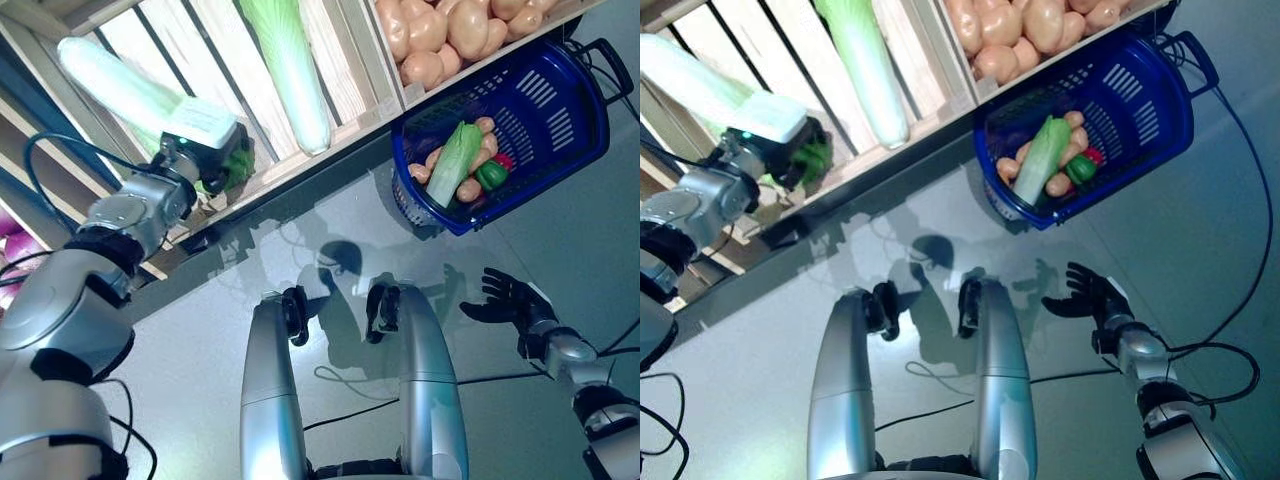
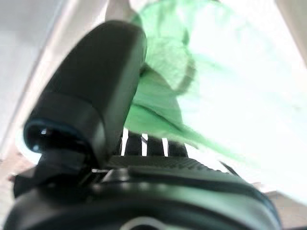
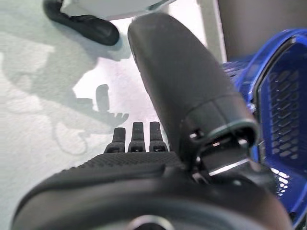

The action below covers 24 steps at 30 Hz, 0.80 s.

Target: Put vegetables into the basket

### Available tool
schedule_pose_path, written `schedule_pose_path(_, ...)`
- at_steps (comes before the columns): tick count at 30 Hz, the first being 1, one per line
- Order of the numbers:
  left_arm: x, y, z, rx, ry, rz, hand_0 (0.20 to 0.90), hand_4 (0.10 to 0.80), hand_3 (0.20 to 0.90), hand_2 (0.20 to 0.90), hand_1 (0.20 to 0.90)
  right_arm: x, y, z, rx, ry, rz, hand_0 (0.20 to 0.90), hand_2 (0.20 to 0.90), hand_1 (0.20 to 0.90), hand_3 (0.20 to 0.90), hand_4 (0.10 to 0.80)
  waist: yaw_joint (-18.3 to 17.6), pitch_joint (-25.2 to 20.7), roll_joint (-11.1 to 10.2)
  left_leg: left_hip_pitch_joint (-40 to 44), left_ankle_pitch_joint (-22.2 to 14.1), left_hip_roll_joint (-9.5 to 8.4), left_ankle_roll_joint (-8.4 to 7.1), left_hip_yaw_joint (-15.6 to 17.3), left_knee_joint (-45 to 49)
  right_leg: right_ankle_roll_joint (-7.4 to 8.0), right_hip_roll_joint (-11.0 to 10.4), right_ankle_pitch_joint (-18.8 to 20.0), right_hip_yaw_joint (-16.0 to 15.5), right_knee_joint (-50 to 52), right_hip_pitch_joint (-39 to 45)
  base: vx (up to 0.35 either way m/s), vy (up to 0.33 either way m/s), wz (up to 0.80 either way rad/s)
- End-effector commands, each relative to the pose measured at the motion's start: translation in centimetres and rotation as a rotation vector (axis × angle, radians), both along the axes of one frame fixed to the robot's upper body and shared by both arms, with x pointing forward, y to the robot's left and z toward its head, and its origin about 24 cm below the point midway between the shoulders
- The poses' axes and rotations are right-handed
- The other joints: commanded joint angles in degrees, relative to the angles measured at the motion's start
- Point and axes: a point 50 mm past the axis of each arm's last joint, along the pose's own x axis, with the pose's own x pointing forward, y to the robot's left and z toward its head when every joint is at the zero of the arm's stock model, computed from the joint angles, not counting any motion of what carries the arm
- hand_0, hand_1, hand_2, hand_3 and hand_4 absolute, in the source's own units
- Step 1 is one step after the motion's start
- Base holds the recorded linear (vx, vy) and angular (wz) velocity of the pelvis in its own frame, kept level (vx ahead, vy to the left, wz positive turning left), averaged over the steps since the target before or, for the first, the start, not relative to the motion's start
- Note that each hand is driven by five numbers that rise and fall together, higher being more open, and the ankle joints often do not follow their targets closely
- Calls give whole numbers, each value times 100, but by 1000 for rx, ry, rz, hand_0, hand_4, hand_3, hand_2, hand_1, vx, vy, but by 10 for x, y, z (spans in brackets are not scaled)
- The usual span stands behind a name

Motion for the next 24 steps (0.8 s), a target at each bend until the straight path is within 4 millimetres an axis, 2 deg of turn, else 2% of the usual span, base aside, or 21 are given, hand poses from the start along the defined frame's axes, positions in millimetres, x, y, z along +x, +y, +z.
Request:
schedule_pose_path(1, -23, 71, 20, -3, -12, 269, 300, 400, 300, 300, 300, -14, -38, 22, -7, -104, -91, 900, 900, 900, 900, 800, -161, -104, 59, 720, -265, 123, 10, 67, -304, 466, -60, 679, 281, -937, 816, 8, -3, -6)
schedule_pose_path(5, -24, 72, 21, 2, -21, 250, 300, 400, 300, 300, 300, -12, -38, 23, -7, -111, -83, 900, 900, 900, 900, 800, -177, -177, 81, 915, -258, 159, -22, 131, -456, 483, -73, 701, 267, -1099, 990, 10, 3, -5)
schedule_pose_path(13, -23, 56, 23, -32, -84, 118, 300, 400, 300, 300, 300, -12, -28, 16, 13, -105, -53, 900, 900, 900, 900, 800, -161, -510, 170, 1560, -152, 163, -135, 312, -1091, 525, -119, 761, 220, -1605, 1557, 20, -7, 0)
schedule_pose_path(17, -25, 46, 21, -96, -126, 26, 300, 400, 300, 300, 300, -19, -20, 2, 33, -81, -49, 900, 900, 900, 900, 800, -110, -820, 228, 1961, -63, 116, -156, 357, -1510, 534, -195, 800, 171, -1905, 1939, 76, -32, 0)
schedule_pose_path(22, -29, 40, 9, -142, -110, -38, 300, 400, 300, 300, 300, -35, -14, -17, 43, -30, -49, 900, 900, 900, 900, 800, -48, -1186, 274, 2506, 52, 86, -147, 382, -2060, 548, -259, 850, 127, -2345, 2473, 116, -36, -1)
schedule_pose_path(23, -30, 40, 9, -158, -116, -45, 300, 400, 300, 300, 300, -37, -13, -19, 46, -23, -50, 900, 900, 900, 900, 800, -39, -1249, 275, 2548, 246, 96, -105, 426, -2236, 499, -263, 1021, 91, -2527, 2525, 68, -56, -2)
schedule_pose_path(24, -31, 40, 9, -173, -122, -53, 300, 400, 300, 300, 300, -39, -13, -22, 49, -15, -50, 900, 900, 900, 900, 800, -29, -1304, 279, 2644, 266, 93, -106, 432, -2336, 501, -267, 1029, 85, -2611, 2621, 60, -66, 2)
